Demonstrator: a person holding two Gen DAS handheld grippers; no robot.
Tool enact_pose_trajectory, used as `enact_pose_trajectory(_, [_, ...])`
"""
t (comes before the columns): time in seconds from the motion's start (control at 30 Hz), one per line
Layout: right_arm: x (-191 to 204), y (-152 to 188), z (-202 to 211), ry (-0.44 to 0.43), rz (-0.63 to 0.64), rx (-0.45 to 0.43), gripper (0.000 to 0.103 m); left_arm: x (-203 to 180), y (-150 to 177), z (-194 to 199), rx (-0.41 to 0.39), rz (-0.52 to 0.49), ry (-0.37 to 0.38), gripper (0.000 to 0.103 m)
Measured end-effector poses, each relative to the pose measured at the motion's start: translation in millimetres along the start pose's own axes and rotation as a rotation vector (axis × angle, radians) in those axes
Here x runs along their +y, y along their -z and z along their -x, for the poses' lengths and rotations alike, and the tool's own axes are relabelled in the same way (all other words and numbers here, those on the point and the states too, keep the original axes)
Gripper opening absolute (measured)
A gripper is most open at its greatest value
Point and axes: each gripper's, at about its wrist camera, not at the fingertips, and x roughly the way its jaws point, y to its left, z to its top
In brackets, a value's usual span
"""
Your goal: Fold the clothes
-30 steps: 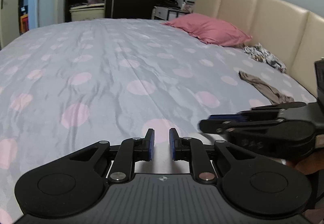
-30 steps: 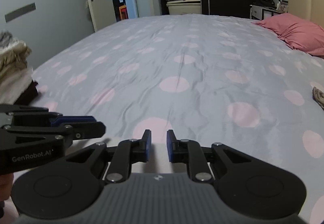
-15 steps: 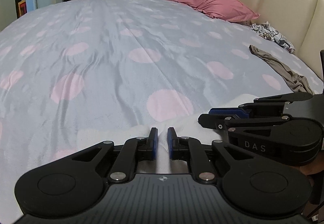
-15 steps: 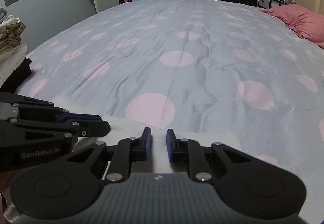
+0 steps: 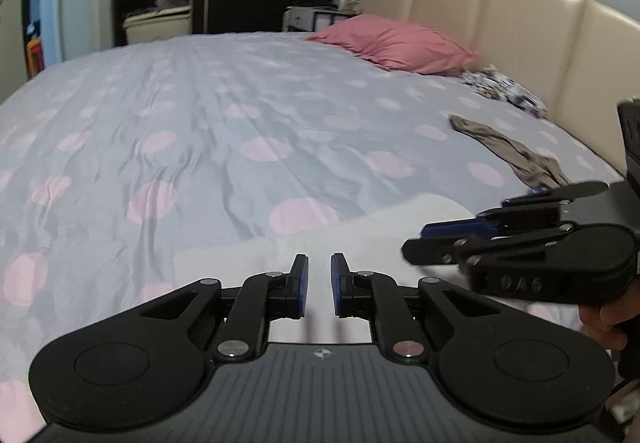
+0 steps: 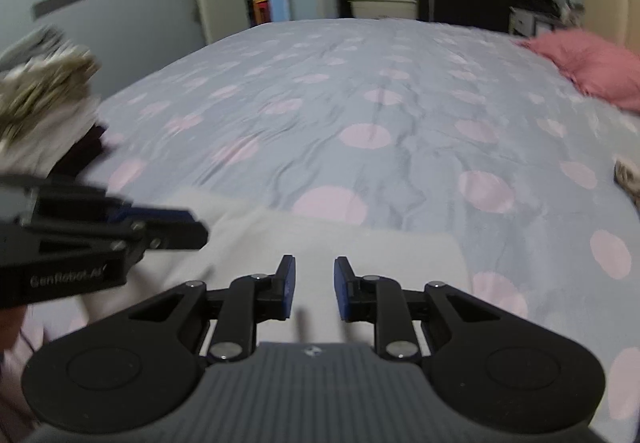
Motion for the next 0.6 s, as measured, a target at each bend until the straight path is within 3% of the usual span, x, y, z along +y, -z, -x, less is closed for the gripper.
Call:
enact_pose_trajectory(0.33, [27.2, 37.1, 20.0, -0.011, 0.071, 0.072, 0.024, -23.2, 38.4, 15.1, 0.075, -0.021, -0.015, 0.010])
enact_pose_trajectory(0.5, [27.8, 55.2, 10.2, -0.012, 0.074, 0.126, 0.023, -19.8, 50.9, 0.9, 0.190, -0.005, -0.026, 0.010])
enact_pose_trajectory(0.6, [28.5, 59.9, 10.1, -0.010, 0.091, 0.120, 0.023, -18.3, 54.3, -1.5, 0.207, 0.002, -0.021, 0.010])
